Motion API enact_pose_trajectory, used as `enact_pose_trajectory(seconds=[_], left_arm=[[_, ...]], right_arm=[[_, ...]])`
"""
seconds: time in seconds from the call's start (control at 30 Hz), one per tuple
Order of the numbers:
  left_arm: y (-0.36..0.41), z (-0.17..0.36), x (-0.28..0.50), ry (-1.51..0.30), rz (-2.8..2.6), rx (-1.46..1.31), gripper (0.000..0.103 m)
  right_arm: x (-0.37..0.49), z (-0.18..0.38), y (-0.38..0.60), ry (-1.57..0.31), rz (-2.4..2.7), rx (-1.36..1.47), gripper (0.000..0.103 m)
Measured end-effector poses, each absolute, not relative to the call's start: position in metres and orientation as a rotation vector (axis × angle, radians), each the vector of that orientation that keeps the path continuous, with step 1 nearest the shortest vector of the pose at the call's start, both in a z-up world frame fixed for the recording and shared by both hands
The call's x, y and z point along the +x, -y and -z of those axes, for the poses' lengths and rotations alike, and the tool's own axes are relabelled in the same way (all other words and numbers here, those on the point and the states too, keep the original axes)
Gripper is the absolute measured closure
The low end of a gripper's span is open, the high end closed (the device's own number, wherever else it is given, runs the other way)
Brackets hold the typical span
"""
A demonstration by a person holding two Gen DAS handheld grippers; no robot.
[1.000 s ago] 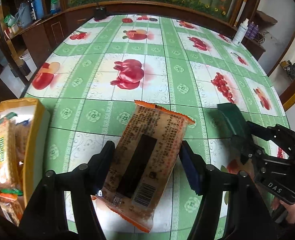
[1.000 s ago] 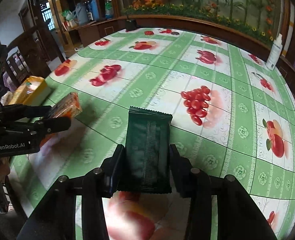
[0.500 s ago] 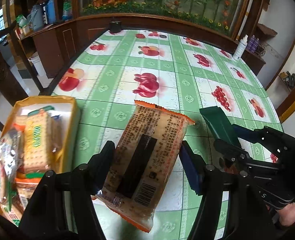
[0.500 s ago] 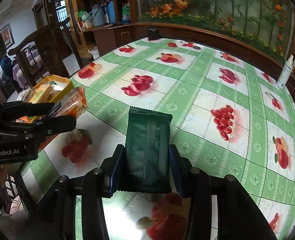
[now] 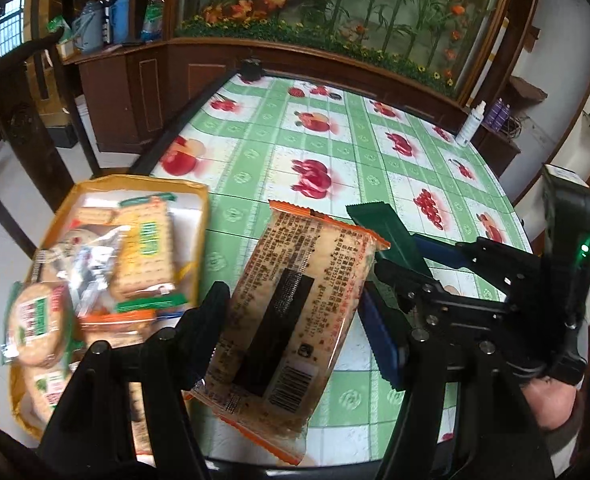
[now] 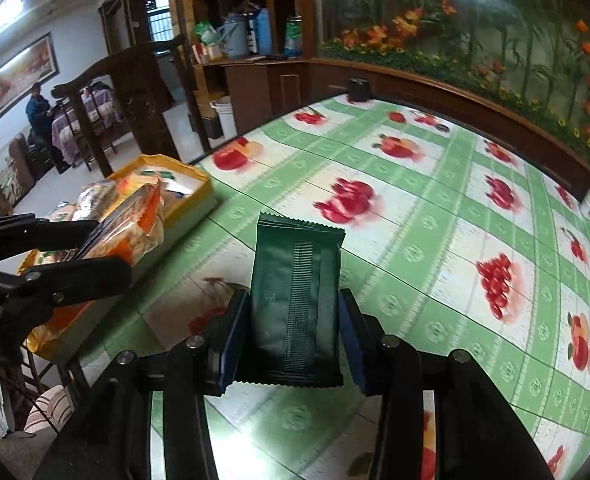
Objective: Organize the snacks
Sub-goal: 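Carry both held packs over the box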
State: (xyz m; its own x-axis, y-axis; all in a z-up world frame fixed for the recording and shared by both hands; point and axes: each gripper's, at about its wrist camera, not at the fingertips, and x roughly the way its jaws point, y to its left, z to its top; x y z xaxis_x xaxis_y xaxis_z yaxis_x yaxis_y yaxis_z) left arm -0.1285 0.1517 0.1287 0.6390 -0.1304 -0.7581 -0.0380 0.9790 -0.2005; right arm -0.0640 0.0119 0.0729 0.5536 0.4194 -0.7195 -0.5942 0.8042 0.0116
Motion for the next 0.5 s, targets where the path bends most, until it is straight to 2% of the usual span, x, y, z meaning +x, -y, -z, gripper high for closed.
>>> enact_pose_trajectory(seconds=[0.5], left_arm=[[-0.244, -0.142, -0.179, -0.822, -0.151, -0.243, 0.036]], right_arm=[[-0.075, -0.085, -0.078, -0.747, -0.731, -0.313, 0.059]])
